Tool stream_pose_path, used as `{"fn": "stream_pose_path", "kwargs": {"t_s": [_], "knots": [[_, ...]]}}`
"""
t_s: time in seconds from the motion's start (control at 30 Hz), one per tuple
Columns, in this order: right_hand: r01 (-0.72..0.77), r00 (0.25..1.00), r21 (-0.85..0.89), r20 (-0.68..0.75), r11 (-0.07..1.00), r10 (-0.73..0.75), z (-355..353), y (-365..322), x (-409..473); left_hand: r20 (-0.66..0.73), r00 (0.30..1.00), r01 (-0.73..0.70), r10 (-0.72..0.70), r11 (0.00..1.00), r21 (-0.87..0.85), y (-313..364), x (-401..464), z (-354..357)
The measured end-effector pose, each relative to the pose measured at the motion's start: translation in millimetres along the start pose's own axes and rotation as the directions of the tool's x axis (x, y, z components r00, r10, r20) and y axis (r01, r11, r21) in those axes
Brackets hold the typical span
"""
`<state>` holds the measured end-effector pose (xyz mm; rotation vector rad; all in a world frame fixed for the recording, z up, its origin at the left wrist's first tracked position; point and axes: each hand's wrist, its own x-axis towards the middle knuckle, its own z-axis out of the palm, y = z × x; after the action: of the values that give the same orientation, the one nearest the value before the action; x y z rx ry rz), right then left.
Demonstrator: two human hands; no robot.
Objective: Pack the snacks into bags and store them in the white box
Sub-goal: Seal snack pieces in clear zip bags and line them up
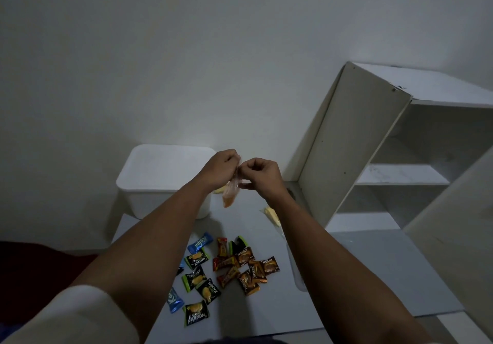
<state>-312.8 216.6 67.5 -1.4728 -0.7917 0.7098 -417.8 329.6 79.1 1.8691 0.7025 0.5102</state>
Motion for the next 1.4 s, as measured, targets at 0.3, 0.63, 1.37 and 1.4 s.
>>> {"fn": "stream_pose_path", "kwargs": {"t_s": [0.3,0.63,1.37,1.4], "knots": [[-0.014,0.999,0.019,-0.051,1.0,0.015,-10,1,5,0.054,0.998,0.012,-0.014,0.999,0.046,-5,-10,9],[-0.106,0.993,0.083,-0.045,0.991,0.11,-17,8,-6,0.124,0.991,-0.087,0.057,0.964,0.25,-13,-14,13],[-0.3,0.954,0.03,0.028,0.954,0.299,-99,62,15,0.003,0.954,0.277,-0.301,0.873,-0.402,-56,14,80],[-0.33,0.943,-0.009,0.036,0.944,0.33,-100,73,19,-0.005,0.946,0.291,-0.324,0.855,-0.43,-61,22,87]]}}
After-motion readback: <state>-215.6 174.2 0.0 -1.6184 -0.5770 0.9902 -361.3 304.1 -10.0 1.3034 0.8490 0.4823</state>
